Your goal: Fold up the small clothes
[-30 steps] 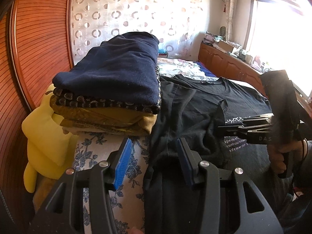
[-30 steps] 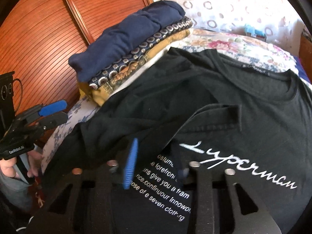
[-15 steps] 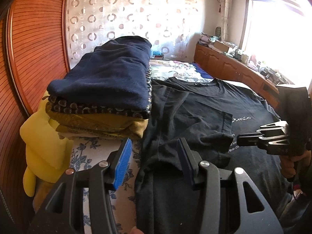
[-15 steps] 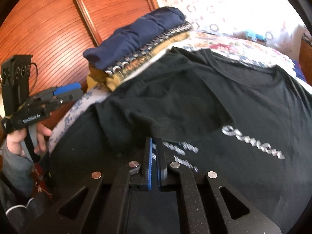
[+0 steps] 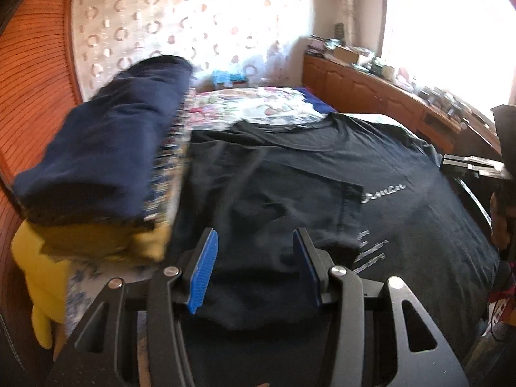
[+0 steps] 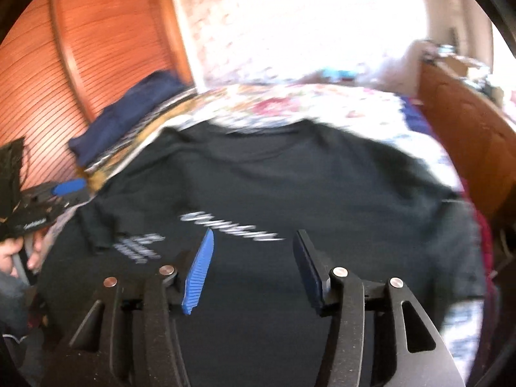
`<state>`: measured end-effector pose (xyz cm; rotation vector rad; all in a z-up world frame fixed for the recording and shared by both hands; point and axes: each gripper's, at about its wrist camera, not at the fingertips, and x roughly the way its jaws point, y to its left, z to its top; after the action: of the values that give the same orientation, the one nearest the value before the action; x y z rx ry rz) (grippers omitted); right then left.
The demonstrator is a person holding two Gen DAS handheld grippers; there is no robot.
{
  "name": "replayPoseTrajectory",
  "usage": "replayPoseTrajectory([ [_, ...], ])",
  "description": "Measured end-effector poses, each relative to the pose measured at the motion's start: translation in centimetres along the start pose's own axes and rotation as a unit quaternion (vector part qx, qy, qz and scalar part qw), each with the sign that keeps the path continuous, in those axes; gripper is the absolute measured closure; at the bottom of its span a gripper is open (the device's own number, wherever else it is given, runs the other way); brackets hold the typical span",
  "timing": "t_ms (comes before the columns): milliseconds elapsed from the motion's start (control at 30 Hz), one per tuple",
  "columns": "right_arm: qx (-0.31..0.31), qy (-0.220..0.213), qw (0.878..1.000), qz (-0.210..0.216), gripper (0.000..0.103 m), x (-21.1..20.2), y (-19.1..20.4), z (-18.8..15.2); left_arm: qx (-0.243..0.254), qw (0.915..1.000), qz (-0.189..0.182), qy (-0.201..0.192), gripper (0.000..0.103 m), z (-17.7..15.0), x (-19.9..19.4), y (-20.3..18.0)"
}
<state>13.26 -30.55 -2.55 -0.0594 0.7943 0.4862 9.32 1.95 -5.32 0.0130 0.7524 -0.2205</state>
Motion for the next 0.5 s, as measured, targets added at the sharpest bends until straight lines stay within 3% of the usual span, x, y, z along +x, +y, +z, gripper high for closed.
replayPoseTrajectory([
  [267, 0.069, -0.007, 0.989, -0.129, 0.051, -3.9, -11.1, -1.6, 0.032, 0.9983, -0.029, 0.039, 0.056, 0.9, 3.9, -3.6],
  [400, 0.109, 0.012, 0.983, -0.149, 0.051, -4.4, -15.2, -3.3, 0.04, 0.9973, -0.031, 0.053, 0.056, 0.8, 4.9, -4.6],
  [500, 0.135, 0.027, 0.981, -0.138, 0.051, -4.2, -17.3, -4.4, 0.039, 0.997, -0.029, 0.06, 0.056, 0.6, 5.4, -4.7],
])
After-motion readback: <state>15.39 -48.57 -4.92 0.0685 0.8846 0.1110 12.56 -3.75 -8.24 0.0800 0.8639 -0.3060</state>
